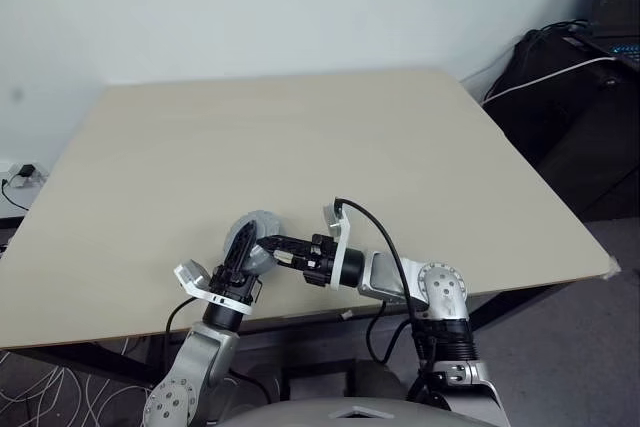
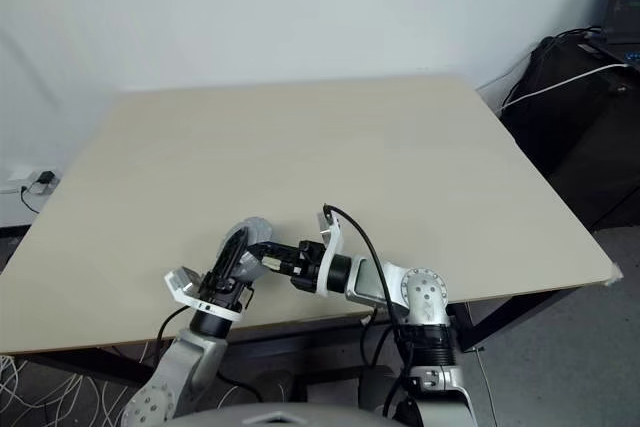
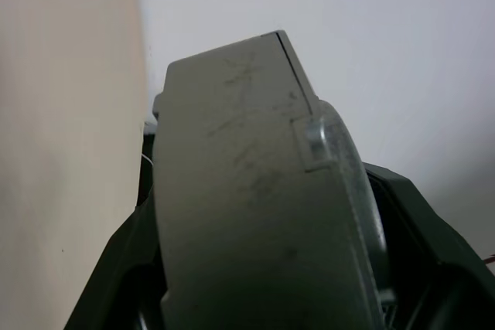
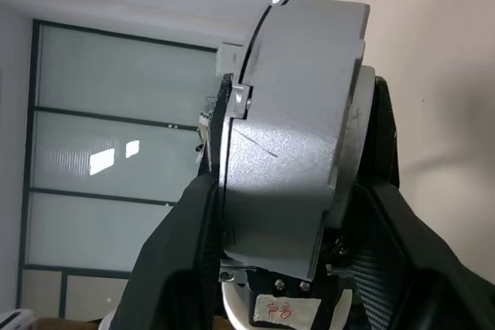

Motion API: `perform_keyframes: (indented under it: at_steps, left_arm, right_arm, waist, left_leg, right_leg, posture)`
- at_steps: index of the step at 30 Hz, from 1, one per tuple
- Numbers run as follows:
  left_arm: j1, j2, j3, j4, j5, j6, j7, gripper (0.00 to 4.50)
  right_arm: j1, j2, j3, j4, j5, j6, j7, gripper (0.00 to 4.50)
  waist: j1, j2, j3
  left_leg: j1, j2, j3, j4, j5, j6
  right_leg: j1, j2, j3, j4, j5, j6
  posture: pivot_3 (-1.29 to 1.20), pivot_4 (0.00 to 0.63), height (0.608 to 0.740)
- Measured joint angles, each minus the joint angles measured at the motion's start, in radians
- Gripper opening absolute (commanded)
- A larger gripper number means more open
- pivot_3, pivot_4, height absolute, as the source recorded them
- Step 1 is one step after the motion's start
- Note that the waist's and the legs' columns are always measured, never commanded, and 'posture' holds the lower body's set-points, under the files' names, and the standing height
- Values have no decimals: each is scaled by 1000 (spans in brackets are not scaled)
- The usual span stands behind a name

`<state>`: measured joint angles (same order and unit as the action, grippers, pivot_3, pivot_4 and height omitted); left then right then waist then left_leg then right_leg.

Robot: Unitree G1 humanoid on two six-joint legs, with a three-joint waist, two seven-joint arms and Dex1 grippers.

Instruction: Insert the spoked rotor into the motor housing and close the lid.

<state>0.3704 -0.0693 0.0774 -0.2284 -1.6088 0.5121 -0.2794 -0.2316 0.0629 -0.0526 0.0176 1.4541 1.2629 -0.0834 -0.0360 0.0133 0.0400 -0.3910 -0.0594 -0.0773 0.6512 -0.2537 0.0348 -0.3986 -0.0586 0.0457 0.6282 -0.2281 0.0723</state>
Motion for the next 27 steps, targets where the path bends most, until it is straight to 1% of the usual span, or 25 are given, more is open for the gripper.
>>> perform_keyframes:
  at_steps: [2,4,5,7,10,21,25,27]
  left_arm:
    - [0,0,-1,1,0,-10,3,2584]
    - [-1,0,-7,1,0,-22,6,2584]
    - [0,0,-7,1,12,-26,8,2519]
    - [10,-1,-4,2,27,-40,15,2150]
    - [14,-1,1,2,31,-49,16,2147]
    - [13,-1,-2,2,36,-67,19,2147]
    - [11,-1,-6,1,57,-91,34,2147]
    - [7,-1,-6,1,79,-112,54,2147]
  right_arm:
    - [2,2,7,-1,-21,-14,17,1955]
    - [3,2,8,-3,-38,-19,27,2683]
    - [2,0,6,-7,-57,-36,22,2941]
    - [2,-16,-16,-7,-93,-78,13,3536]
    - [7,-24,-44,-5,-117,-100,12,4489]
    - [10,-23,-48,-8,-136,-102,14,4500]
    - [17,-26,-56,-19,-170,-128,21,4500]
    - [21,-45,-46,-39,-212,-152,40,4500]
  waist:
    - [0,0,0]
    - [1,0,0]
    - [1,0,-1]
    - [3,0,-1]
    - [3,0,-1]
    - [1,0,-1]
    - [2,0,-1]
    - [3,0,-1]
  left_leg:
    - [0,0,0,0,0,0]
    - [0,0,0,0,0,0]
    - [1,0,0,0,0,0]
    - [3,0,0,0,0,0]
    - [3,0,0,0,0,0]
    - [5,0,0,0,0,0]
    - [5,0,1,0,0,0]
    - [6,0,1,0,0,0]
  right_leg:
    - [0,0,0,0,0,0]
    - [0,0,0,0,0,0]
    - [0,0,0,0,0,0]
    - [0,0,0,-1,0,1]
    - [0,0,0,-1,0,1]
    - [1,0,0,-1,0,1]
    - [2,0,0,-1,0,1]
    - [2,0,1,-1,0,1]
  posture:
    - [0,0,740]
    - [0,0,740]
    - [0,0,740]
    - [0,0,740]
    - [0,0,740]
    - [0,0,740]
    - [0,0,740]
    - [0,0,740]
